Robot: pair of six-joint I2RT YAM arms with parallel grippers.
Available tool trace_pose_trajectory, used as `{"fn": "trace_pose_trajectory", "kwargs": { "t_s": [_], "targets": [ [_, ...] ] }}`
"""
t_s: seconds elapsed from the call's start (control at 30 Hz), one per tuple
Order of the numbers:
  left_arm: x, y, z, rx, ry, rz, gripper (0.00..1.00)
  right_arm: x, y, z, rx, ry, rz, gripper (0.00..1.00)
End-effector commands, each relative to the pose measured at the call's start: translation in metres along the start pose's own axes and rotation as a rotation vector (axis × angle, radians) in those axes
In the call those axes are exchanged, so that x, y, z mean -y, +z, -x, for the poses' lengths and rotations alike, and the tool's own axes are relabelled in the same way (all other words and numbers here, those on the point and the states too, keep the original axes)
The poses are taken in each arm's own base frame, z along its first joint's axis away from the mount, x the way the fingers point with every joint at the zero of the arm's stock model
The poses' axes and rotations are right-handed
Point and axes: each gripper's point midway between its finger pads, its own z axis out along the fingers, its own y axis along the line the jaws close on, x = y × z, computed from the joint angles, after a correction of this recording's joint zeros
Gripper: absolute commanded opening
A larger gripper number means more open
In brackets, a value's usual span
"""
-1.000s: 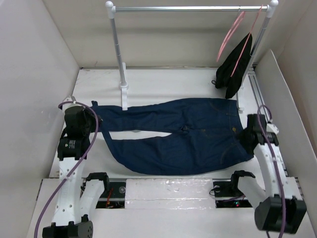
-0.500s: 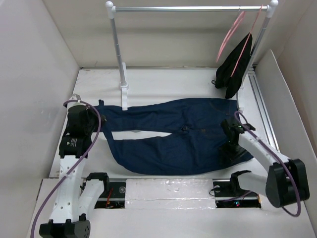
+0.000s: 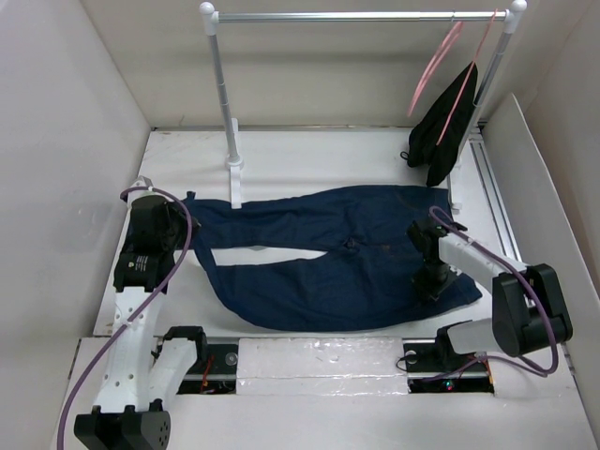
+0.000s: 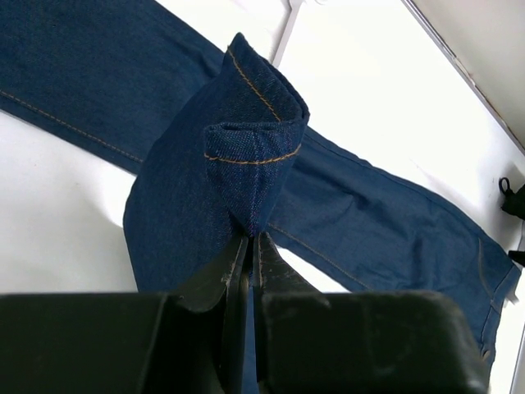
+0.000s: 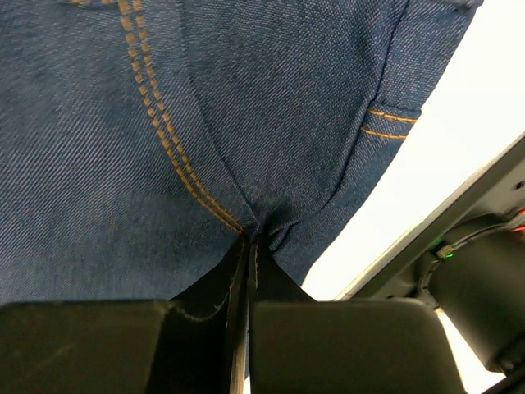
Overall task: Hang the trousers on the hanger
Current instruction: Fold the trousers at the center of the board.
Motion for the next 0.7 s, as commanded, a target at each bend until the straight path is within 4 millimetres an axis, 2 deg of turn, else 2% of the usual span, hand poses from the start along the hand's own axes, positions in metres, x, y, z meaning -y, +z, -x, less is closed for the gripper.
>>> {"fn": "trace_pose_trajectory", "kwargs": {
  "t_s": [0.0, 0.03, 0.07, 0.1, 0.17, 0.2, 0.3, 0.33, 0.43, 0.53, 0.57, 0.6, 0.63, 0.67],
  "targets": [
    [0.007, 0.0, 0.012, 0.045, 0.006, -0.021, 0.0, -0.009, -0.018, 0.031, 0.129, -0.063, 0.021, 0.0],
    [0.006, -0.002, 0.016, 0.061, 0.014, -0.011, 0.0, -0.009, -0.025, 0.049, 0.179, -0.196, -0.008, 0.0],
    [0.004, -0.002, 0.016, 0.066, 0.014, 0.0, 0.0, -0.007, -0.025, 0.048, 0.175, -0.201, -0.017, 0.0],
    [0.001, -0.002, 0.018, 0.077, 0.016, 0.017, 0.0, -0.013, -0.037, 0.064, 0.232, -0.227, -0.016, 0.0],
    [-0.009, -0.002, 0.023, 0.106, 0.03, 0.067, 0.0, -0.018, -0.04, 0.079, 0.252, -0.373, -0.039, 0.0],
    [-0.012, -0.002, 0.026, 0.12, 0.034, 0.083, 0.0, -0.024, -0.049, 0.088, 0.276, -0.404, -0.034, 0.0],
    [-0.029, -0.005, 0.036, 0.177, 0.057, 0.171, 0.0, -0.03, -0.058, 0.101, 0.313, -0.588, -0.058, 0.0],
    [-0.034, -0.005, 0.04, 0.194, 0.065, 0.201, 0.0, -0.032, -0.067, 0.108, 0.332, -0.645, -0.06, 0.0],
    [-0.053, -0.007, 0.055, 0.275, 0.076, 0.317, 0.0, -0.038, -0.08, 0.11, 0.358, -0.749, 0.0, 0.0],
    [-0.062, -0.005, 0.067, 0.31, 0.071, 0.408, 0.0, -0.055, -0.09, 0.104, 0.388, -0.811, 0.154, 0.0],
    [-0.07, -0.007, 0.074, 0.33, 0.065, 0.461, 0.0, -0.067, -0.088, 0.102, 0.406, -0.819, 0.215, 0.0],
    [-0.069, -0.007, 0.084, 0.35, 0.049, 0.476, 0.0, -0.076, -0.089, 0.099, 0.397, -0.837, 0.278, 0.0],
    [-0.073, 0.002, 0.086, 0.334, 0.042, 0.504, 0.0, -0.085, -0.086, 0.1, 0.399, -0.875, 0.307, 0.0],
    [-0.081, 0.004, 0.094, 0.34, 0.02, 0.535, 0.0, -0.104, -0.089, 0.105, 0.436, -0.886, 0.363, 0.0]
  ]
}}
